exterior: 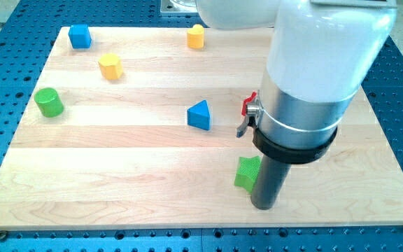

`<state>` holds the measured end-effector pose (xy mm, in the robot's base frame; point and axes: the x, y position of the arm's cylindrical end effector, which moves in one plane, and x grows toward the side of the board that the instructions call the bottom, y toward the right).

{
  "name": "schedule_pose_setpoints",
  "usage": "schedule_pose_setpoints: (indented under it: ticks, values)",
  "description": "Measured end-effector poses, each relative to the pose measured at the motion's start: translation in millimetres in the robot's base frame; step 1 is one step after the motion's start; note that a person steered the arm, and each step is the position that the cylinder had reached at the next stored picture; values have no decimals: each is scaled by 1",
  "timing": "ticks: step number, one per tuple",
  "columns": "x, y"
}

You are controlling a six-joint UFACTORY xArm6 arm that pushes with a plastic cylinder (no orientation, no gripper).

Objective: Move the green star closer to the red star

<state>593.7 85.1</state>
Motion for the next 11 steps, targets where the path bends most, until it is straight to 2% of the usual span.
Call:
schedule_pose_setpoints:
  ticks: [1, 2, 3, 5, 6, 7, 8, 10, 11]
  values:
    - [-57, 27]
    - [-56, 35]
    - [-31, 28]
    - [1, -19]
    - [-58, -27]
    - [-112, 35]
    - [-133, 51]
    - [-133, 46]
    - [-106, 22]
